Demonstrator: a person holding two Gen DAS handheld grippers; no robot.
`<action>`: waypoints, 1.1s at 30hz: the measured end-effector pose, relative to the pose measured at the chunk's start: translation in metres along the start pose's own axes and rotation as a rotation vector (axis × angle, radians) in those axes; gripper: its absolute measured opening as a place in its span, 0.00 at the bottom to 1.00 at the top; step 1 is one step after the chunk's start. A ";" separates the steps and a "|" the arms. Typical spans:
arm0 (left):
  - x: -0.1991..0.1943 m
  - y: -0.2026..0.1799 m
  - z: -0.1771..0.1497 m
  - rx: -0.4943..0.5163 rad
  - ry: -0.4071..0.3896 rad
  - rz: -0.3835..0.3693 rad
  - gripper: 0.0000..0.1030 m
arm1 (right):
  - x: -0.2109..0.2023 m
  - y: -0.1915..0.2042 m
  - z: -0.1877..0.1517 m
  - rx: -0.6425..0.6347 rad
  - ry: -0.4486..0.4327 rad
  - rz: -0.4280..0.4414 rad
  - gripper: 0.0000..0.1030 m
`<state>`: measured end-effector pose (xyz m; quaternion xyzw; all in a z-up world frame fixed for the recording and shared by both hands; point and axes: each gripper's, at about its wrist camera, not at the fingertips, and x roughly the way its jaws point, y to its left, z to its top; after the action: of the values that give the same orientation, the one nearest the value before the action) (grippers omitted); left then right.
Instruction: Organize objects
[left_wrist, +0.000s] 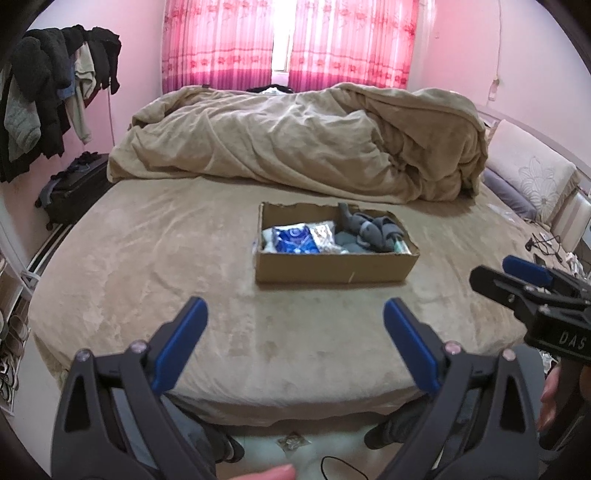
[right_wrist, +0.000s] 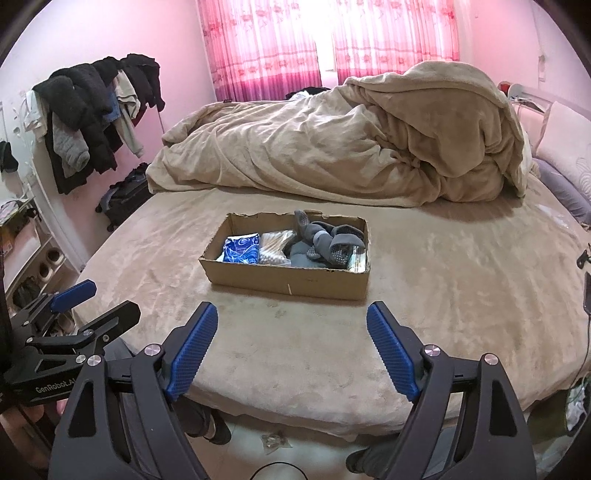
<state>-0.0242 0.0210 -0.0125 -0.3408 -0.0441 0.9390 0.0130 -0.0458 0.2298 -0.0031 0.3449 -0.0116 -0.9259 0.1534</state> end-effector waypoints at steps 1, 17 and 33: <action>0.000 0.000 0.000 0.000 0.000 0.000 0.94 | 0.001 0.000 0.000 0.001 0.001 -0.001 0.83; 0.003 0.002 0.003 -0.014 0.005 0.006 0.94 | 0.002 0.001 -0.001 -0.008 0.010 0.001 0.83; 0.006 0.004 0.004 -0.018 0.008 0.004 0.94 | 0.003 -0.002 -0.001 -0.007 0.012 0.001 0.83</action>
<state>-0.0312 0.0172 -0.0142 -0.3449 -0.0519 0.9372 0.0082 -0.0478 0.2312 -0.0058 0.3497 -0.0076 -0.9239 0.1554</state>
